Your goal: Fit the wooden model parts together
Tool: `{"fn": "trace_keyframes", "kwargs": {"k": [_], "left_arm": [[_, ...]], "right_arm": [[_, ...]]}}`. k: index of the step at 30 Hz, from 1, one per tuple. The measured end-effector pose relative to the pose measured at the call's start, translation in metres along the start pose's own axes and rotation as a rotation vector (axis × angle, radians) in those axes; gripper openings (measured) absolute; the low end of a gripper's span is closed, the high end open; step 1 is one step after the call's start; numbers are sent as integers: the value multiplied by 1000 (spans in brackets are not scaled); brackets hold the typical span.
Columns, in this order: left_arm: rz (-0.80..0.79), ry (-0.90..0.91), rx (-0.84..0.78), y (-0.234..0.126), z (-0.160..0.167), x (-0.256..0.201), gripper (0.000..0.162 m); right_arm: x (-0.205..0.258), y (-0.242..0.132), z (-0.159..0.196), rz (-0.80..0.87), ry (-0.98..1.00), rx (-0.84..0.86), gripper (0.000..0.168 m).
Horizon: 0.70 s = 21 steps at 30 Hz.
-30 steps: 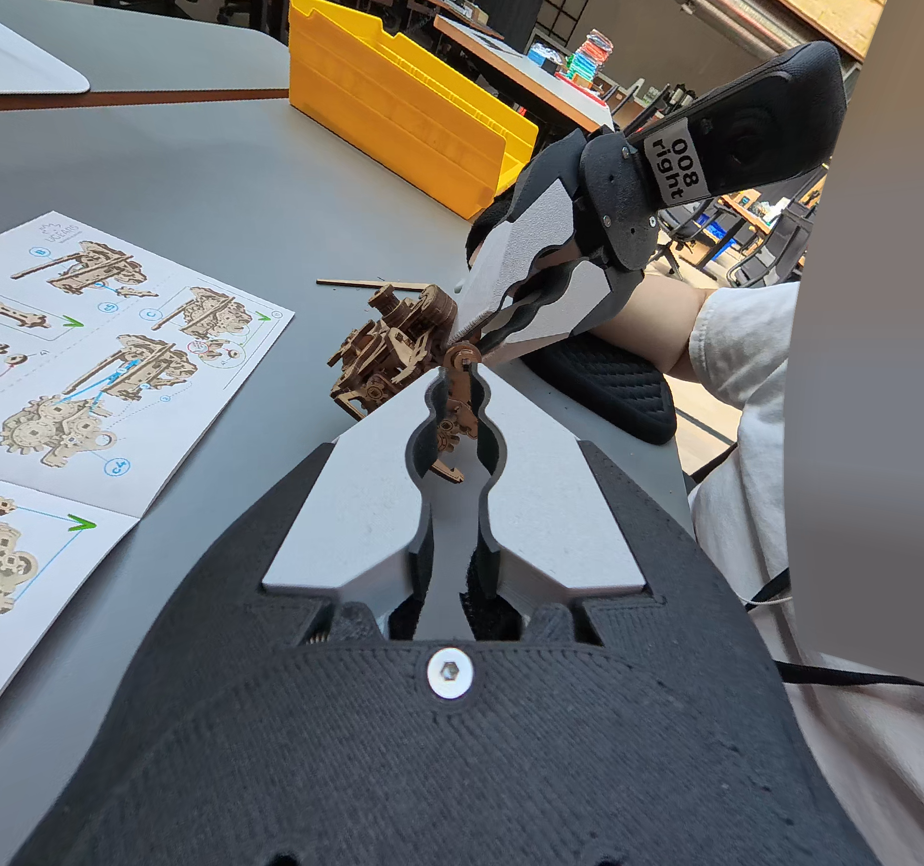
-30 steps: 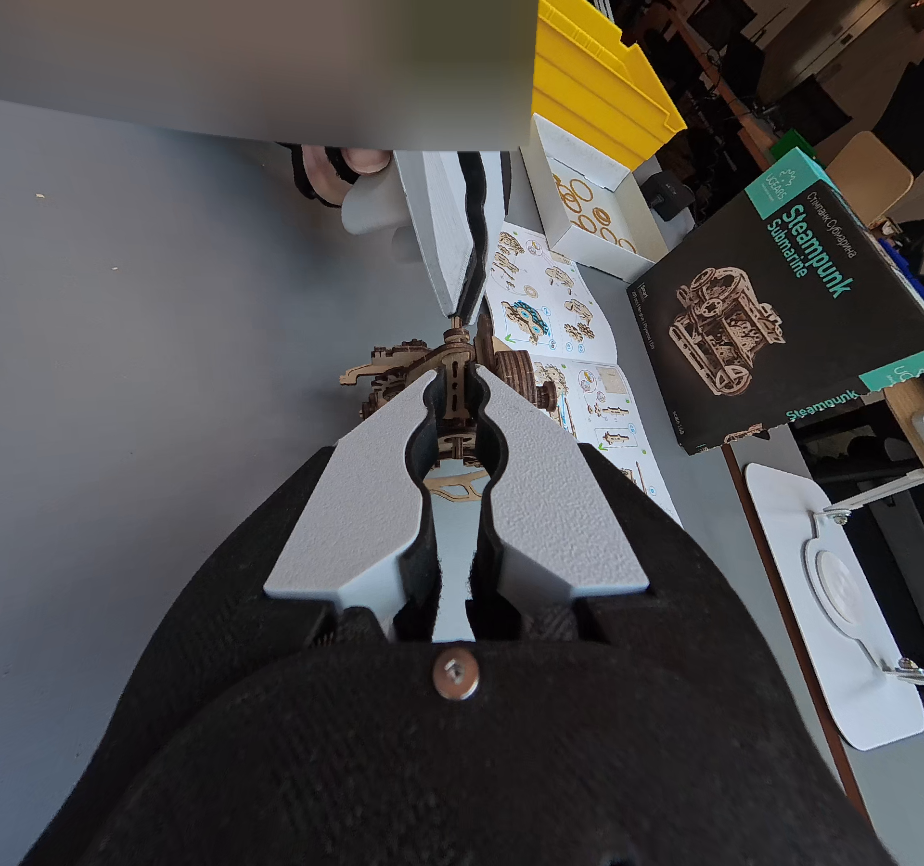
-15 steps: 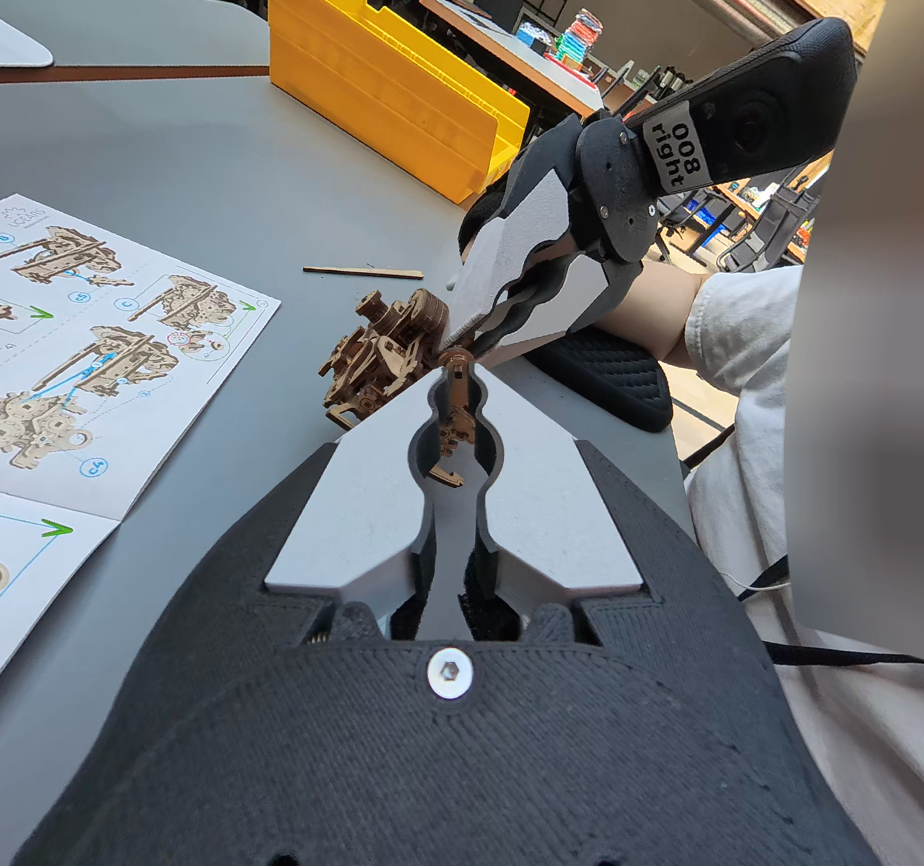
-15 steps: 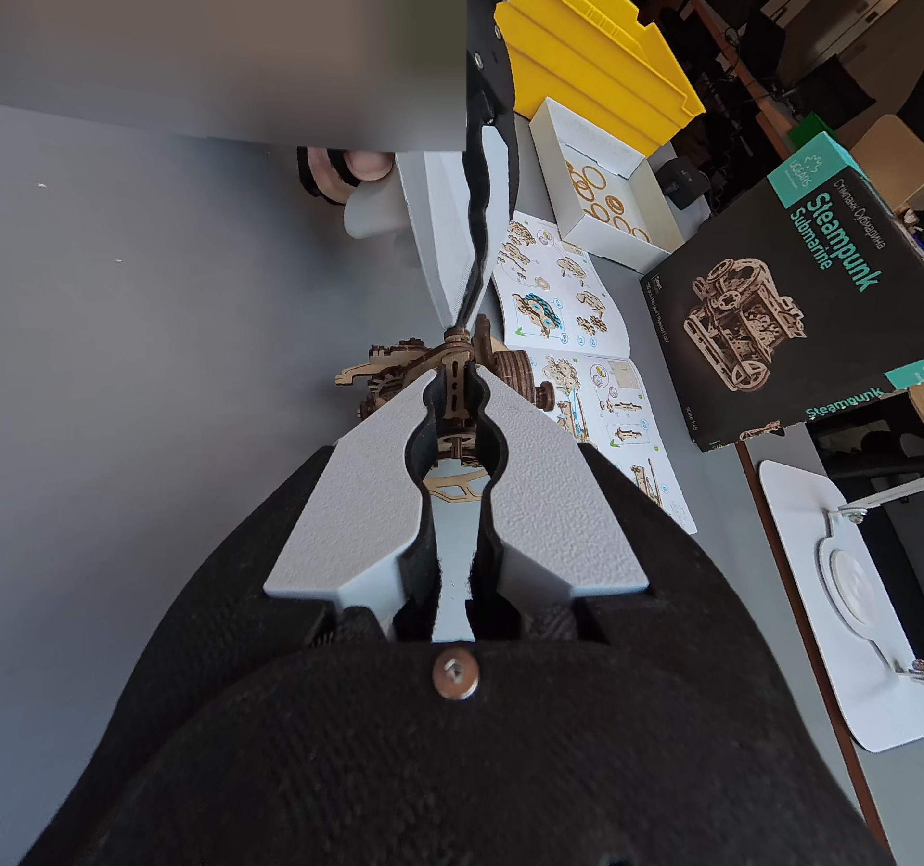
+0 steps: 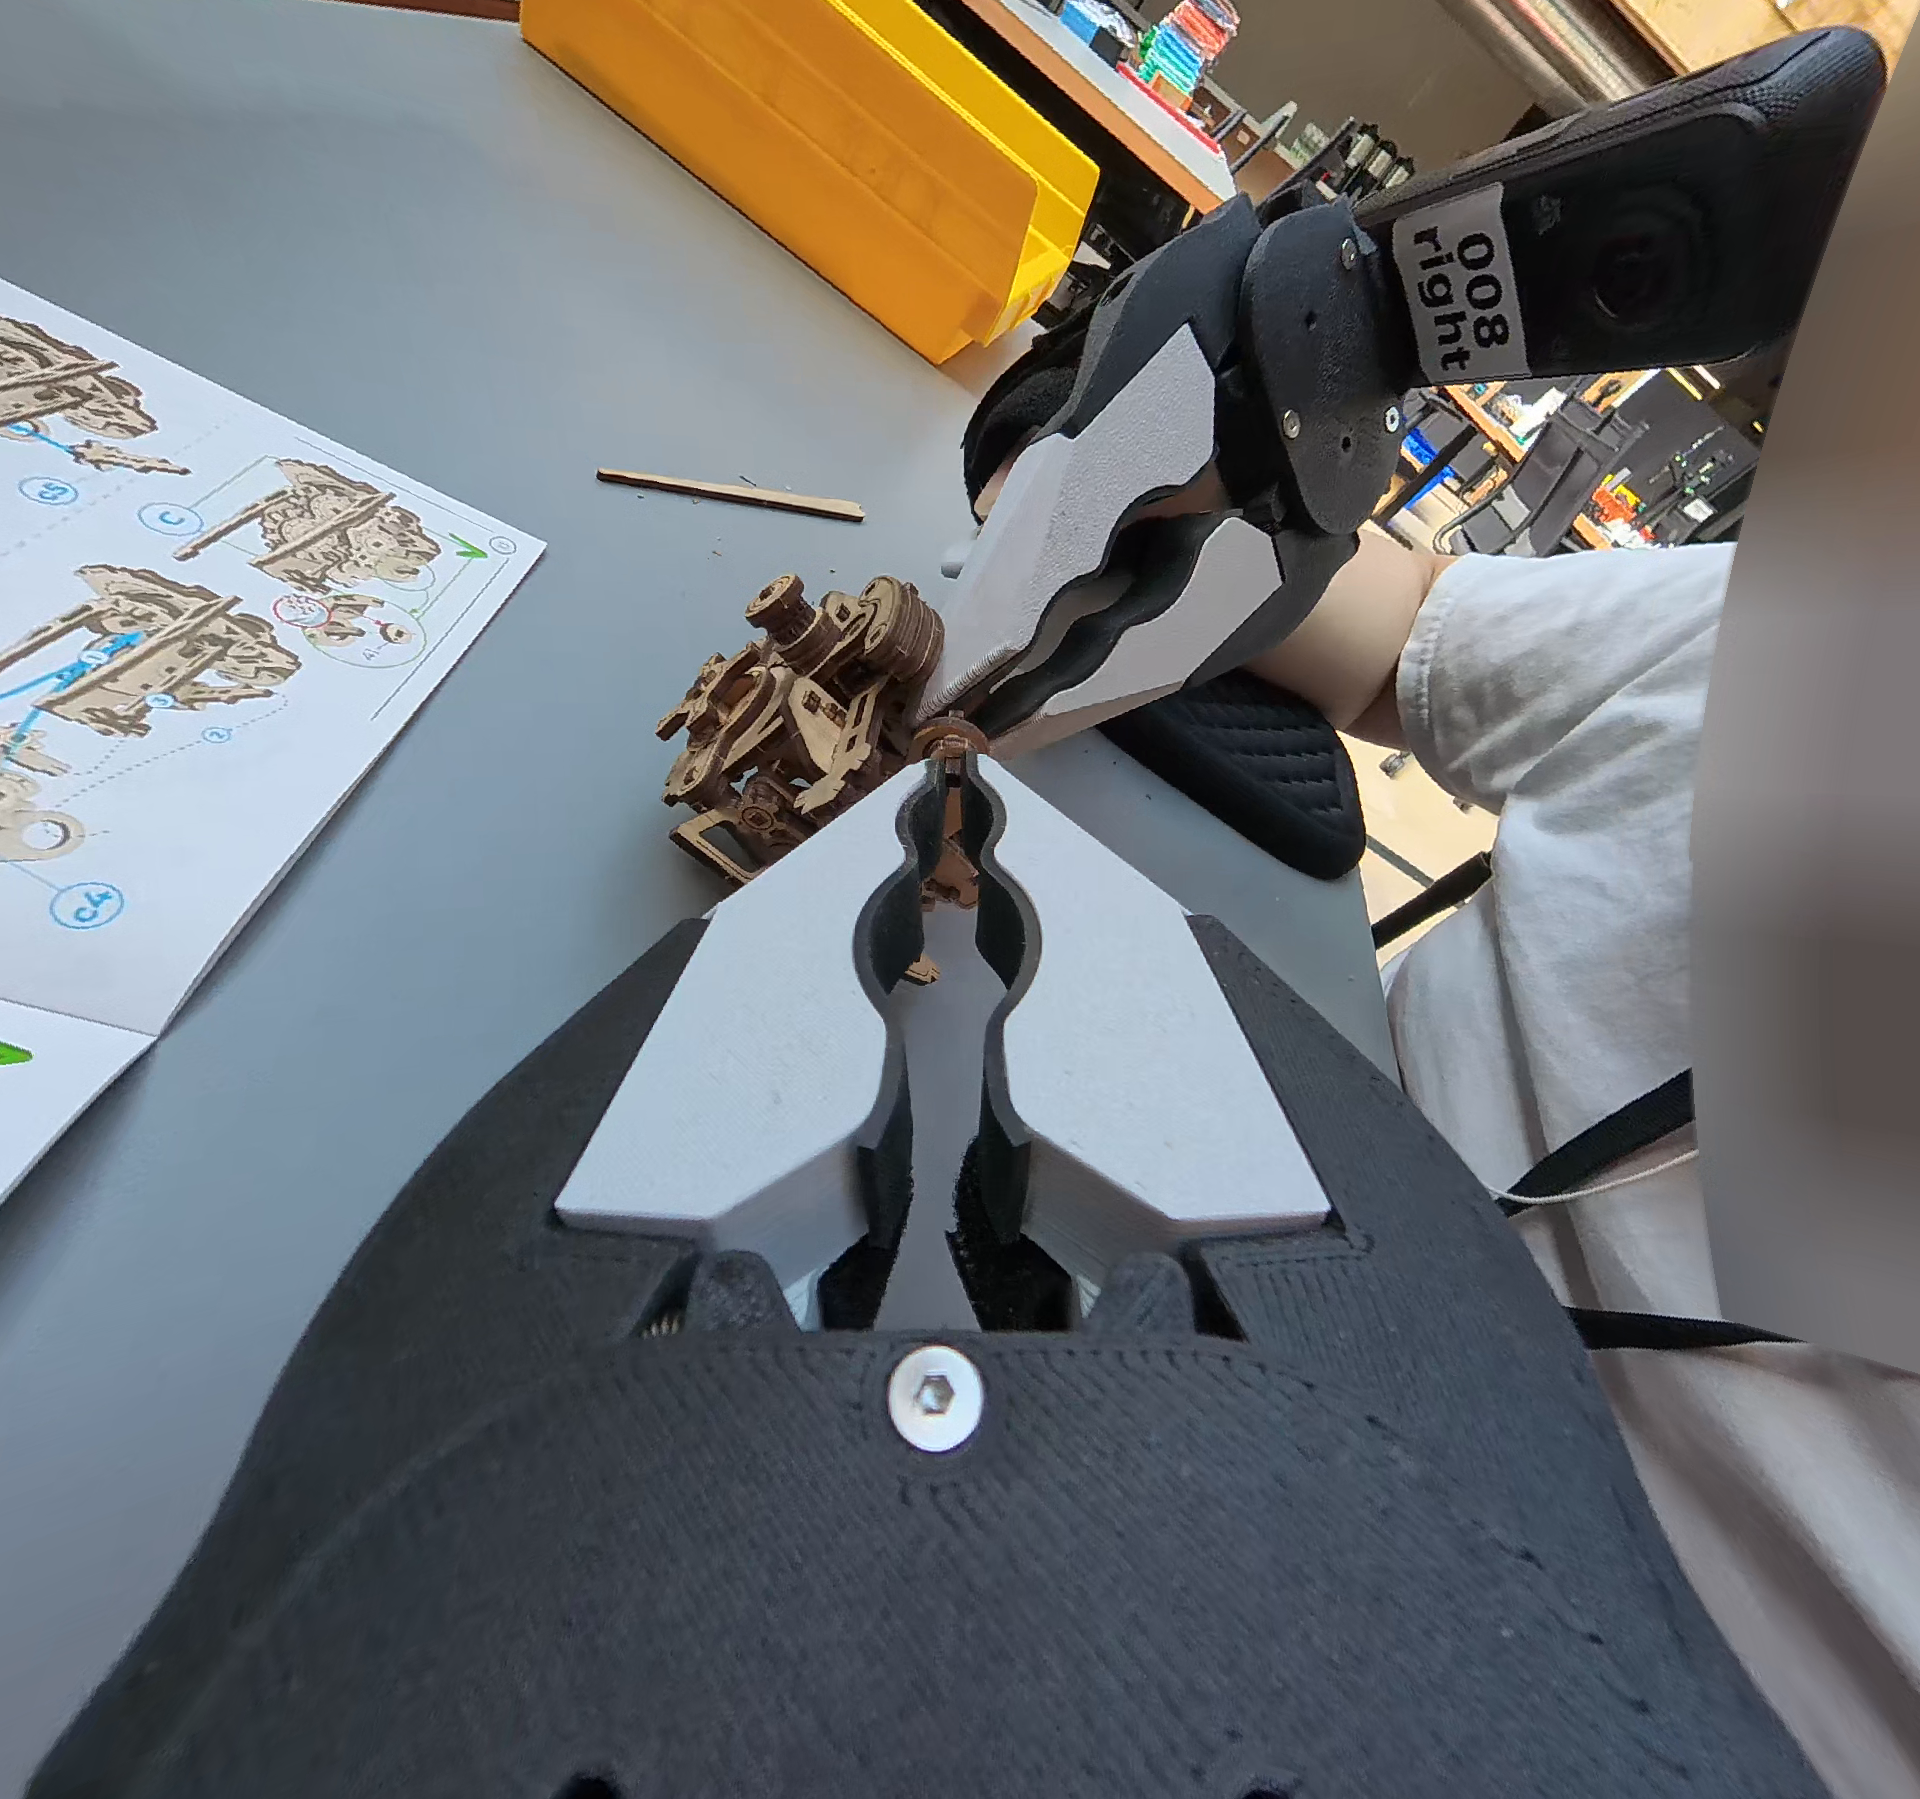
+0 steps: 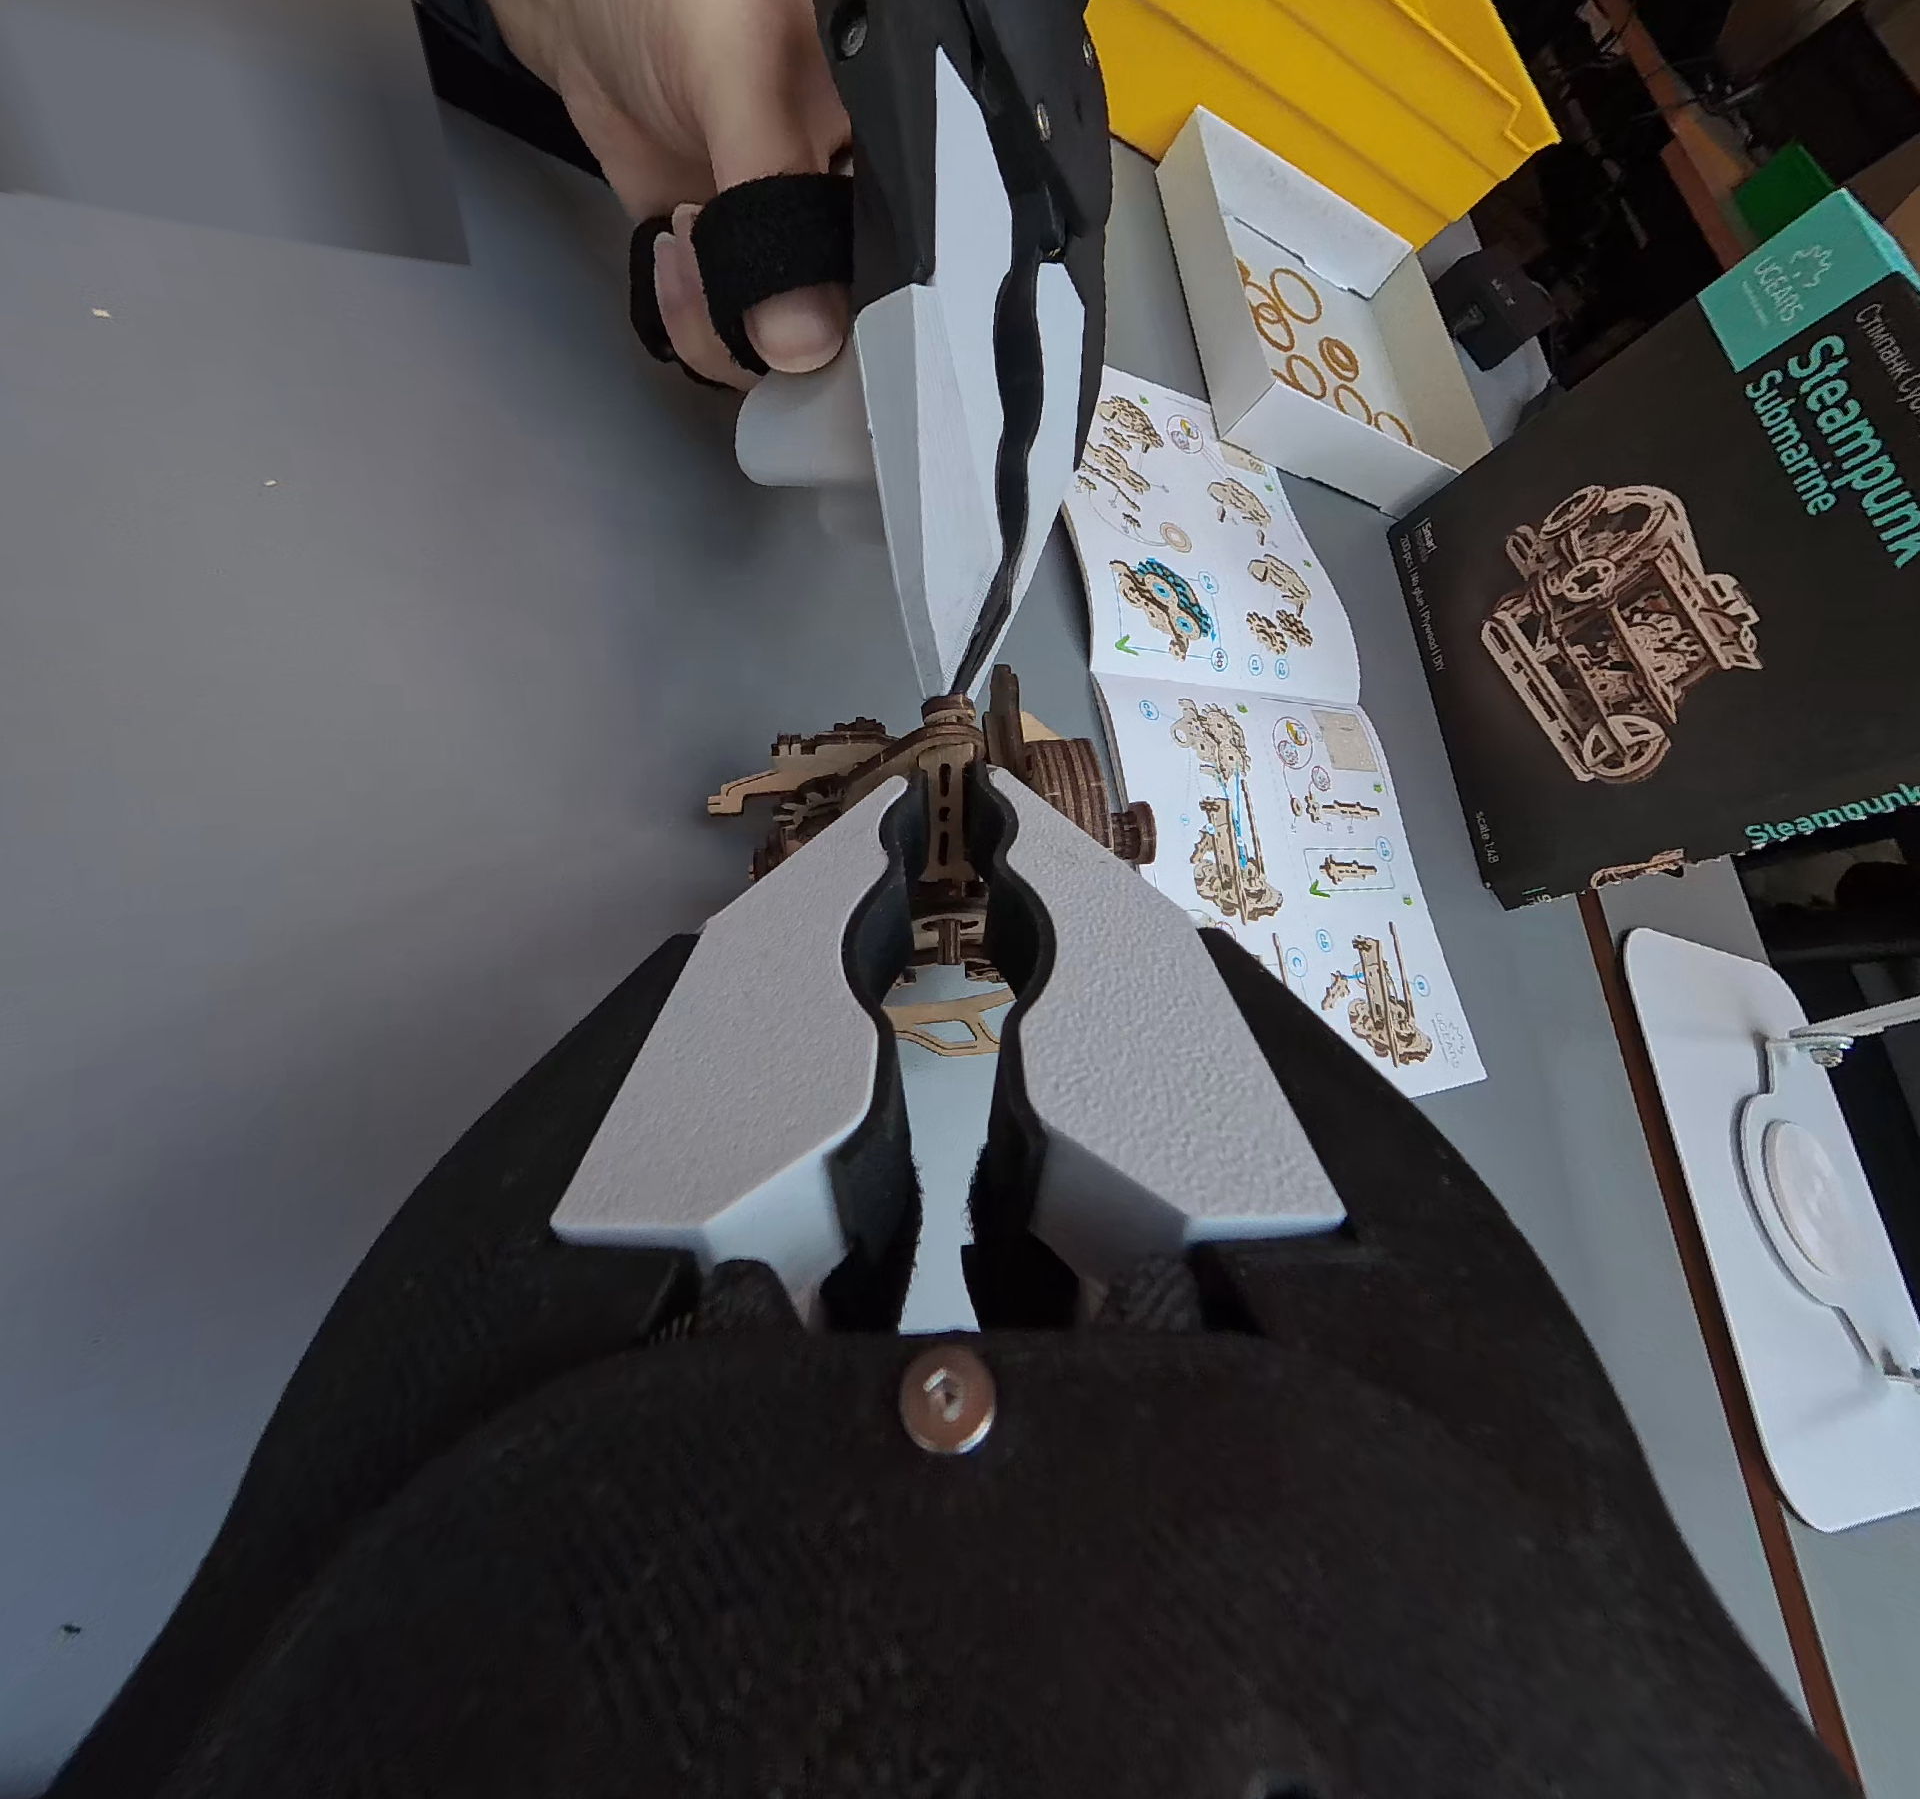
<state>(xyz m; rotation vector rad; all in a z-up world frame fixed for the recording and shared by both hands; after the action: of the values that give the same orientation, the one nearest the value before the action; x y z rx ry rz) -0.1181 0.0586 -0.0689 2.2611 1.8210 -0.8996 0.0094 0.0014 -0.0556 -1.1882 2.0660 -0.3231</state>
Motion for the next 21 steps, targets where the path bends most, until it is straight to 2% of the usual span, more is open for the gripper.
{"fn": "trace_keyframes", "kwargs": {"k": [13,21], "left_arm": [[-102,95,94,3,3,-6,0],[-62,123,102,1,4,-6,0]], "right_arm": [[9,6,-3,33,-82,109,2],[11,4,-6,19,-121,100,3]]}}
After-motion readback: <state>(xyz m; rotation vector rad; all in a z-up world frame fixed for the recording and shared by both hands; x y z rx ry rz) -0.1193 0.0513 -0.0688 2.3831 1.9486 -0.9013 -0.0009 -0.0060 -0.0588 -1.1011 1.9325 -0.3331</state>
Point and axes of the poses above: each gripper's, where its closed fingertips meet, y out along the fingers, z out of its underside, x = y × z across the jaws, the point moved 8 cm from there along -y, back along the fingers, and after that the axes turned 2 degrees about x, right-handed, at the moved point
